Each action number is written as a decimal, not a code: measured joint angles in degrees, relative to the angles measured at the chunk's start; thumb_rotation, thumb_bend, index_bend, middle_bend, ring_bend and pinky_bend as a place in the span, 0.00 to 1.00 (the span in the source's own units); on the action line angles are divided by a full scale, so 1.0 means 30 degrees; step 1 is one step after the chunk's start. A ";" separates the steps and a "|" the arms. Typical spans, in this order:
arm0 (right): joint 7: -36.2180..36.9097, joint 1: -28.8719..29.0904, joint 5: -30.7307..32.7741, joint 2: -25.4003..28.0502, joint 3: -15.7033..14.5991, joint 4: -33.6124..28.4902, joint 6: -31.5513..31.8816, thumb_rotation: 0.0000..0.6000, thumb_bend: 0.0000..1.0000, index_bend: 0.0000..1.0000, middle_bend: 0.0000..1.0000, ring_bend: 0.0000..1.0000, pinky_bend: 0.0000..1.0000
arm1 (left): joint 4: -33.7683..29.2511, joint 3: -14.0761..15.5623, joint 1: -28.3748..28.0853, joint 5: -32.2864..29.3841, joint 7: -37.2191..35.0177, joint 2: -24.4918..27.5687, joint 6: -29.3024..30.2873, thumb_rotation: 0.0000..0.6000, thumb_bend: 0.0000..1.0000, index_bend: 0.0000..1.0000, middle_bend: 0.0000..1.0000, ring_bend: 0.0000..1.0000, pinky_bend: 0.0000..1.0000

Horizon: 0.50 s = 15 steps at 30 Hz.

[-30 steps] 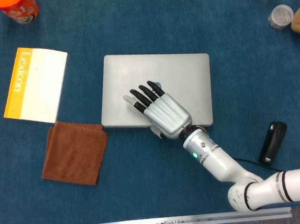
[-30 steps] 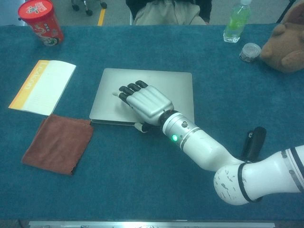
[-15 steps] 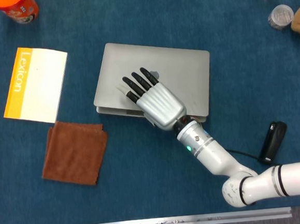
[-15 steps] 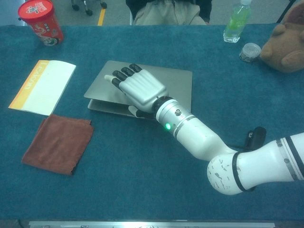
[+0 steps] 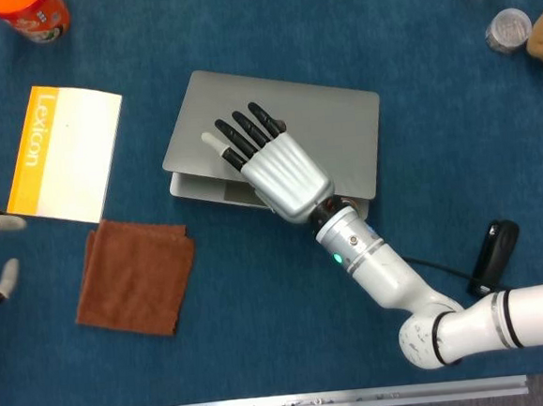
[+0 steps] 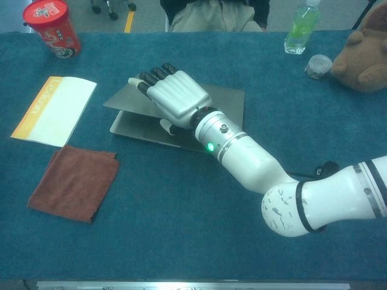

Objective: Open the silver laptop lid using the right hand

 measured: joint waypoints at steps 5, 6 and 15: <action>-0.0362 0.0209 0.0207 0.0294 0.0220 -0.0416 0.0391 1.00 0.36 0.03 0.07 0.00 0.04 | 0.0193 0.0446 -0.1125 0.1308 -0.0364 -0.0324 -0.0683 0.59 0.46 0.25 0.18 0.15 0.08; -0.0444 0.0242 0.0239 0.0346 0.0234 -0.0469 0.0450 1.00 0.36 0.03 0.07 0.00 0.04 | 0.0215 0.0509 -0.1344 0.1511 -0.0418 -0.0386 -0.0821 0.59 0.46 0.24 0.17 0.12 0.08; -0.0838 0.0457 0.0703 0.0855 0.0302 -0.0940 0.0961 1.00 0.36 0.03 0.07 0.00 0.04 | 0.0087 0.0690 -0.3555 0.2679 -0.1045 -0.1227 -0.2121 0.55 0.46 0.19 0.11 0.07 0.08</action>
